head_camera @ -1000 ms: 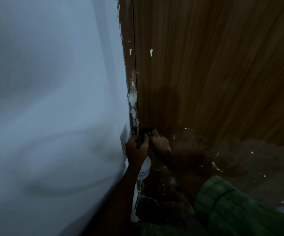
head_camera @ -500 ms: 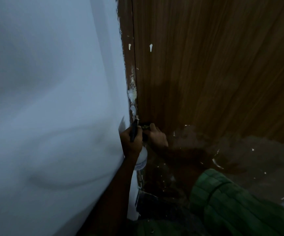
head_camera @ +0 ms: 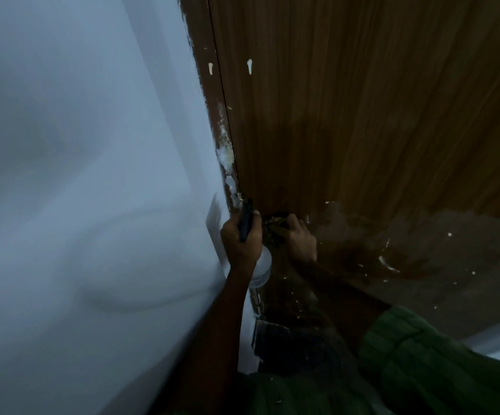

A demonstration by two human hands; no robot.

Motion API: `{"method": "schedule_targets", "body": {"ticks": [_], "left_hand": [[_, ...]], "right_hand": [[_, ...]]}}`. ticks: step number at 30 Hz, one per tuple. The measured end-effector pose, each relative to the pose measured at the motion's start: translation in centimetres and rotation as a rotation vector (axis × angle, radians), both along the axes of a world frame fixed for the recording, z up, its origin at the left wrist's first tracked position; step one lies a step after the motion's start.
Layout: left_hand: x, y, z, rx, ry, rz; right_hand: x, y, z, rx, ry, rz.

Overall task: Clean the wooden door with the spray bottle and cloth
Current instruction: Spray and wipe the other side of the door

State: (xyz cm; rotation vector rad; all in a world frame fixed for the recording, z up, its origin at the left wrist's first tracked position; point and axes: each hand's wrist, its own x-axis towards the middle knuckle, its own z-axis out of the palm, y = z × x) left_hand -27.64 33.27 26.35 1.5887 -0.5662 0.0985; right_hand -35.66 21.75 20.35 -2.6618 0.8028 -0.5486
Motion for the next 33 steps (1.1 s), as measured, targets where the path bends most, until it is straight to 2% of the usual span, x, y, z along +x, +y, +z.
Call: {"method": "schedule_targets", "body": {"ticks": [3,5,8,10,13,14,16,19,21,23,25,28,30,33], "left_hand": [[0.6,0.0,-0.9,-0.022,0.018,-0.006],[0.3,-0.3,-0.9,-0.021,0.004,0.002],[-0.3,-1.2,-0.1,-0.008,0.019,-0.029],[-1.0,-2.0,0.6,0.002,0.009,-0.061],[-1.4,-3.0,1.0,0.038,0.030,-0.111],[-1.7,-3.1,0.9,0.028,0.028,-0.134],[-2.1,-3.2,0.7,0.004,0.017,-0.154],[-2.3,-3.8,0.8,0.006,0.025,-0.146],[-2.7,-3.9,0.8,-0.001,0.011,-0.146],[-3.2,-4.0,0.8,0.021,-0.006,-0.151],[-3.7,-4.3,0.5,0.066,-0.008,-0.178],[-4.3,-4.8,0.8,0.103,-0.027,-0.201],[-5.0,-5.1,1.4,0.095,-0.012,-0.222],[-5.9,-5.5,1.8,0.069,0.003,-0.276]], "right_hand": [[-0.1,0.0,2.8,-0.122,-0.290,-0.147],[-0.5,-1.0,3.6,-0.209,-0.354,-0.236],[-1.5,-1.9,2.9,-0.248,-0.222,-0.148],[-2.5,-2.1,1.8,-0.201,-0.032,-0.035],[-3.3,-2.8,1.3,-0.097,0.216,0.013],[-3.6,-2.8,1.4,-0.046,0.207,-0.003],[-4.4,-2.5,2.6,0.015,0.037,-0.083],[-5.8,-2.8,5.1,-0.231,-0.275,-0.251],[-6.6,-3.6,6.1,-0.313,-0.390,-0.279],[-7.6,-4.6,5.2,-0.377,-0.297,-0.150],[-9.0,-5.5,3.0,-0.393,-0.086,-0.055],[-9.7,-6.3,1.5,-0.312,0.134,-0.072],[-9.5,-6.2,2.0,-0.237,0.106,-0.134],[-9.1,-5.5,4.6,-0.238,-0.177,-0.194]]}}
